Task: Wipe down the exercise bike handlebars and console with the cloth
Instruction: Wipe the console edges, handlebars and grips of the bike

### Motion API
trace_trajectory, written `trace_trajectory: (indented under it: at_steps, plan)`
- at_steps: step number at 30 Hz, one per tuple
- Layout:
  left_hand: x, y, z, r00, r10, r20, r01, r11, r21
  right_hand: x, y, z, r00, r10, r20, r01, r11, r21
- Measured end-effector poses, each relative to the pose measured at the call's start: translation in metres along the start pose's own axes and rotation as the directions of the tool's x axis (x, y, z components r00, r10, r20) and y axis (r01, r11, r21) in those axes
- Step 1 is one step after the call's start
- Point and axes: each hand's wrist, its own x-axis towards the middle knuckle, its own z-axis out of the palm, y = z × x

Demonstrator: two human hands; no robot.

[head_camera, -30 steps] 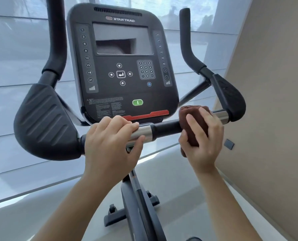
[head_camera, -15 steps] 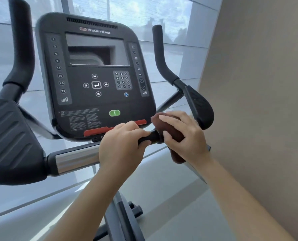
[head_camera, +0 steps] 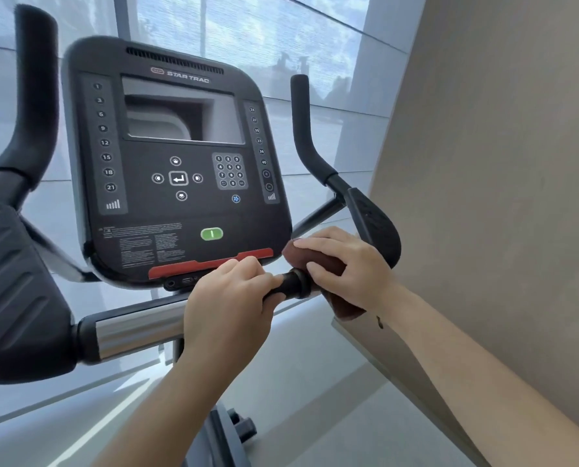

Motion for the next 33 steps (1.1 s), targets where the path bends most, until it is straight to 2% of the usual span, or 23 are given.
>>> trace_trajectory:
  at_steps: [3,5,7,11,14,17,19,21,22,24,27,29,31,33]
  plan:
    - [0.0,0.0,0.001,1.0,-0.006,-0.002,0.006,1.0,-0.001,0.003,0.019,-0.017,0.99,0.137,-0.01,-0.138,0.99,-0.039]
    - [0.001,0.001,0.001,1.0,-0.01,-0.001,0.01,1.0,-0.001,0.006,0.019,-0.019,0.985,0.17,0.0,-0.17,0.983,-0.066]
    - [0.001,0.001,0.002,1.0,-0.005,-0.001,0.005,1.0,-0.002,0.009,0.005,-0.012,0.987,0.157,0.016,-0.156,0.986,-0.065]
    - [0.0,0.0,0.002,1.0,0.024,-0.018,-0.024,1.0,0.007,0.008,-0.026,0.014,0.999,0.027,-0.024,-0.028,0.999,-0.022]
    - [0.001,0.0,0.001,0.999,0.026,-0.021,-0.025,0.999,0.022,0.007,-0.01,0.007,0.999,0.031,-0.035,-0.031,1.0,0.002]
    - [0.001,0.001,-0.001,1.0,0.019,0.002,-0.019,0.999,0.043,-0.002,0.03,-0.007,0.982,0.086,-0.169,-0.093,0.995,-0.035]
    - [0.001,0.001,-0.001,0.999,0.027,0.019,-0.028,0.998,0.055,-0.01,0.049,-0.006,0.951,0.045,-0.307,-0.07,0.995,-0.07]
    - [0.002,0.002,-0.002,0.999,0.025,0.03,-0.027,0.997,0.068,-0.017,0.058,0.007,0.881,-0.038,-0.472,-0.012,0.995,-0.102]
    - [0.003,0.003,-0.003,0.999,0.025,0.032,-0.027,0.997,0.071,-0.021,0.06,0.018,0.821,-0.068,-0.567,0.004,0.993,-0.114]
    - [0.003,0.005,-0.002,0.999,0.028,0.034,-0.031,0.996,0.082,-0.028,0.061,0.049,0.645,-0.094,-0.758,0.009,0.993,-0.116]
    - [0.002,0.006,-0.001,0.999,0.028,0.017,-0.029,0.994,0.106,-0.025,0.051,0.093,0.361,0.0,-0.933,0.007,1.0,0.003]
    - [0.001,0.005,0.0,1.0,0.031,0.002,-0.031,0.993,0.116,-0.014,0.035,0.111,0.236,0.132,-0.963,0.023,0.99,0.141]
    - [0.001,0.005,0.001,0.999,0.034,-0.002,-0.034,0.993,0.115,-0.008,0.014,0.124,0.184,0.213,-0.96,0.046,0.973,0.224]
    - [0.002,0.004,0.001,0.999,0.038,-0.005,-0.037,0.993,0.11,-0.01,-0.004,0.137,0.214,0.183,-0.96,0.056,0.978,0.199]
